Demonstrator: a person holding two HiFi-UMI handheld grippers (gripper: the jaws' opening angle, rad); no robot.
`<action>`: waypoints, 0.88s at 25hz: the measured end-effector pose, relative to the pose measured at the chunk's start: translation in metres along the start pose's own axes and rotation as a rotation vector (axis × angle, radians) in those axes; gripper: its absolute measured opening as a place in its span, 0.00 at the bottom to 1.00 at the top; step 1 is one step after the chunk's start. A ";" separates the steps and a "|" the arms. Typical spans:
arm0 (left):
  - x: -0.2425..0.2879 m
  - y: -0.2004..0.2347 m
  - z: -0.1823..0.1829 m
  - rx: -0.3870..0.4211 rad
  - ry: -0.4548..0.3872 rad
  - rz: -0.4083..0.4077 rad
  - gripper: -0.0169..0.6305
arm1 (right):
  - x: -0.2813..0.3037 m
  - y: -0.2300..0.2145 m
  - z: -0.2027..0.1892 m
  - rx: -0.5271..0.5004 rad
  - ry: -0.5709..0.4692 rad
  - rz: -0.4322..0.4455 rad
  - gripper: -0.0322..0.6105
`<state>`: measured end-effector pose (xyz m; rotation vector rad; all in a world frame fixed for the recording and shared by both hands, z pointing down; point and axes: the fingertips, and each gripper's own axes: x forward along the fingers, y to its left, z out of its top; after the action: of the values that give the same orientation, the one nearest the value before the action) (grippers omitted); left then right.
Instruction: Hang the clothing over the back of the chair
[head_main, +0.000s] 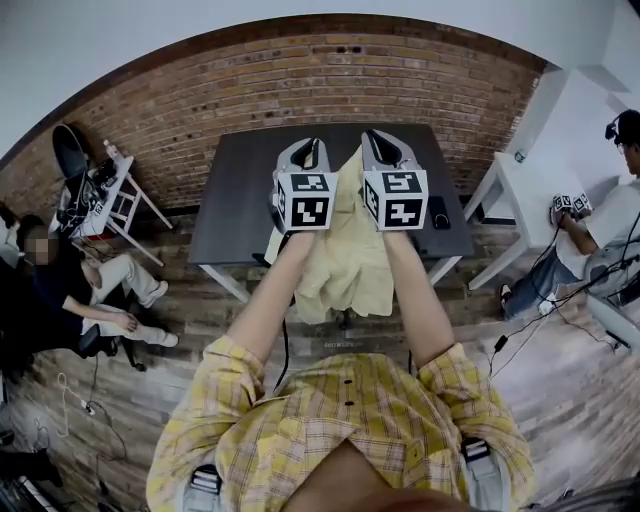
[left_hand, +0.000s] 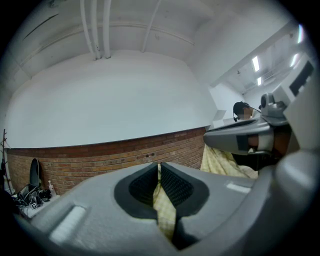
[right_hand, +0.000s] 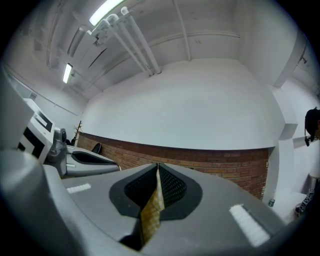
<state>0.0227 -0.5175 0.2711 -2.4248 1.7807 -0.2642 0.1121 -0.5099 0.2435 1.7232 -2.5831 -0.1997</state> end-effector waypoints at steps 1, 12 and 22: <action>0.001 0.000 -0.002 -0.002 0.003 0.000 0.05 | 0.001 0.001 -0.003 0.001 0.006 -0.001 0.07; 0.025 0.003 -0.038 -0.024 0.089 -0.003 0.05 | 0.026 -0.004 -0.050 0.042 0.113 -0.002 0.08; 0.040 -0.006 -0.071 -0.057 0.170 -0.034 0.06 | 0.036 -0.005 -0.099 0.099 0.236 0.020 0.08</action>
<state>0.0249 -0.5539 0.3447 -2.5436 1.8384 -0.4420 0.1125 -0.5544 0.3390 1.6367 -2.4745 0.1266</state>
